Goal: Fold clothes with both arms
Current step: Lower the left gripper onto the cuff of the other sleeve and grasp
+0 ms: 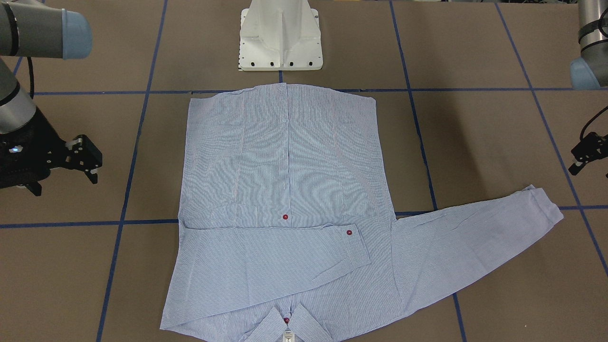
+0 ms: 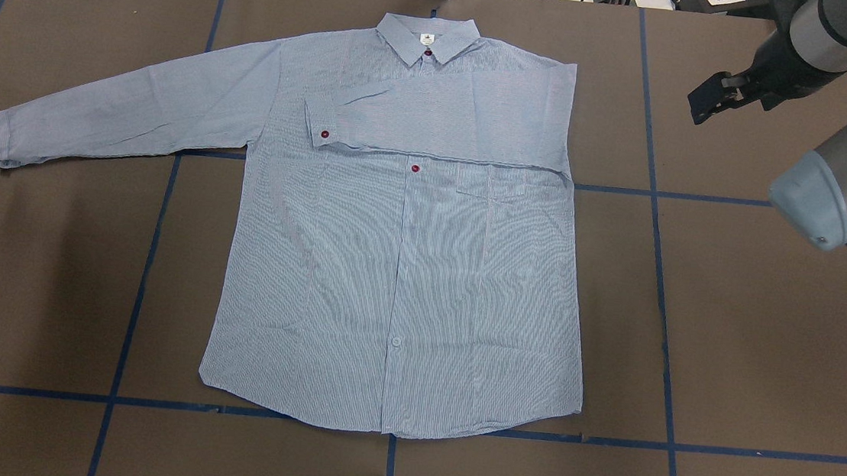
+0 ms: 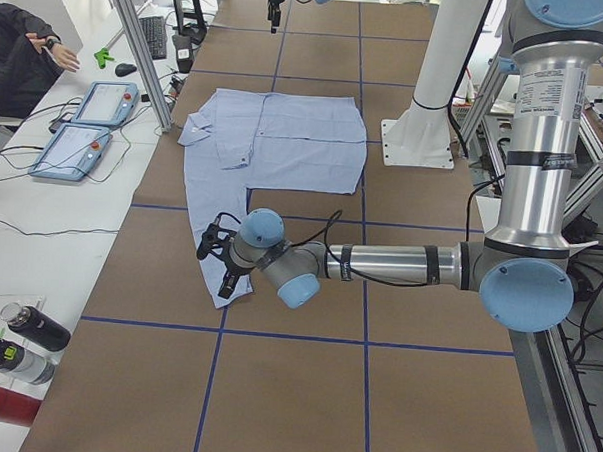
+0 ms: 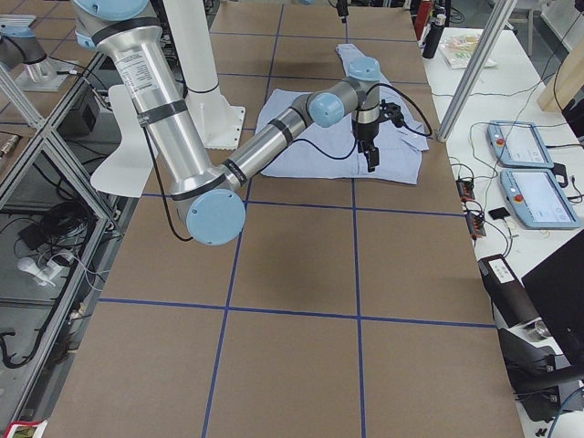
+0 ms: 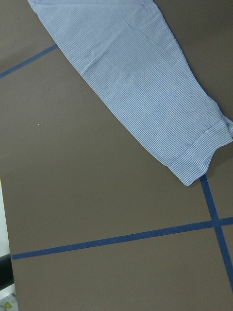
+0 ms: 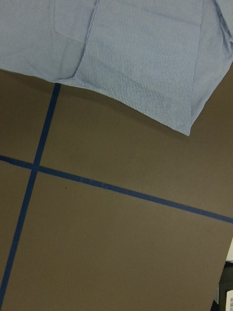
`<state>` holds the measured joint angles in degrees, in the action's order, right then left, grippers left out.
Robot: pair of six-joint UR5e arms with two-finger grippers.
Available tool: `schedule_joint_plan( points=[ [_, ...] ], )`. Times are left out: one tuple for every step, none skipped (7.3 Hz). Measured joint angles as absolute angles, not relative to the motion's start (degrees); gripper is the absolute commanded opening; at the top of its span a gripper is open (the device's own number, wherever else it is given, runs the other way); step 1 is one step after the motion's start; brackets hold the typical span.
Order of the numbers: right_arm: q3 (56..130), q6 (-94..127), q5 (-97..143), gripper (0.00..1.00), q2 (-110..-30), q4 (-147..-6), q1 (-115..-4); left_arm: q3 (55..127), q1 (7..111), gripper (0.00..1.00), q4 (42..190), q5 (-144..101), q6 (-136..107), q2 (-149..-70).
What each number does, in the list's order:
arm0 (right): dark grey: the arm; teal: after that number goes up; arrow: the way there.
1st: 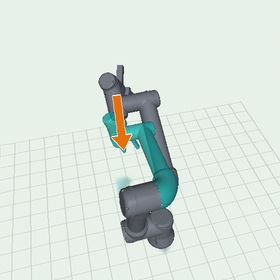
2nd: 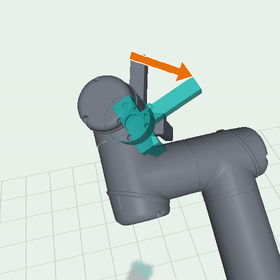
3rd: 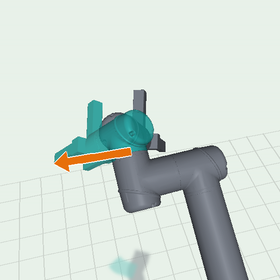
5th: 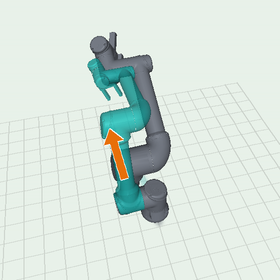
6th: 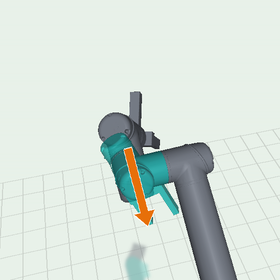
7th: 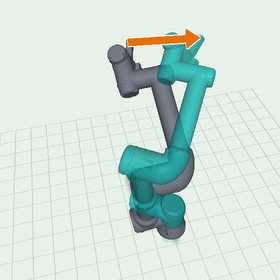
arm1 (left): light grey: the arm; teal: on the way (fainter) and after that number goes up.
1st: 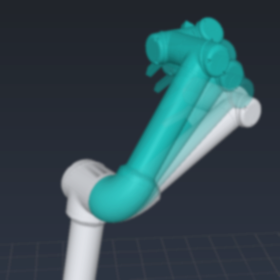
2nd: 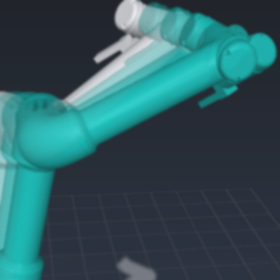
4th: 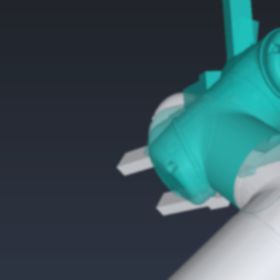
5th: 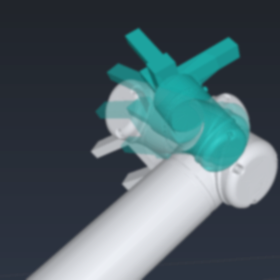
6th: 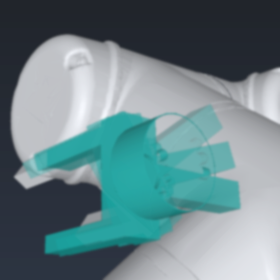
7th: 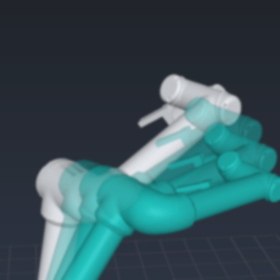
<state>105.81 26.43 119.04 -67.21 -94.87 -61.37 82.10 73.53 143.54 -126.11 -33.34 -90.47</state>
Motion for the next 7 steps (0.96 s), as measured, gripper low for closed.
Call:
schedule_joint_plan(
  points=[
    [105.6, 25.9, 120.0, 1.00, -69.9, -91.0, -61.9, 80.6, 72.1, 1.00, 146.2, -124.5, -35.8, -90.5],
    [105.2, 26.2, 120.8, 1.00, -72.0, -87.2, -62.1, 78.7, 70.6, 1.00, 149.1, -122.4, -38.0, -90.6],
    [105.0, 26.7, 121.3, 1.00, -72.8, -85.5, -62.2, 76.5, 69.4, 1.00, 151.8, -121.0, -39.7, -91.1],
    [105.0, 27.2, 121.5, 1.00, -73.0, -84.8, -62.2, 74.5, 68.3, 1.00, 153.8, -120.4, -41.1, -91.8],
    [105.0, 27.5, 121.5, 1.00, -73.0, -84.6, -62.2, 73.4, 66.7, 1.00, 154.8, -120.1, -43.1, -92.5],
    [104.9, 27.8, 121.6, 1.00, -72.9, -84.5, -62.2, 72.8, 65.4, 1.00, 155.2, -120.0, -44.5, -92.9],
    [104.9, 27.9, 121.6, 1.00, -72.9, -84.5, -62.2, 72.4, 64.3, 1.00, 155.3, -120.0, -45.0, -93.1]
  ],
)
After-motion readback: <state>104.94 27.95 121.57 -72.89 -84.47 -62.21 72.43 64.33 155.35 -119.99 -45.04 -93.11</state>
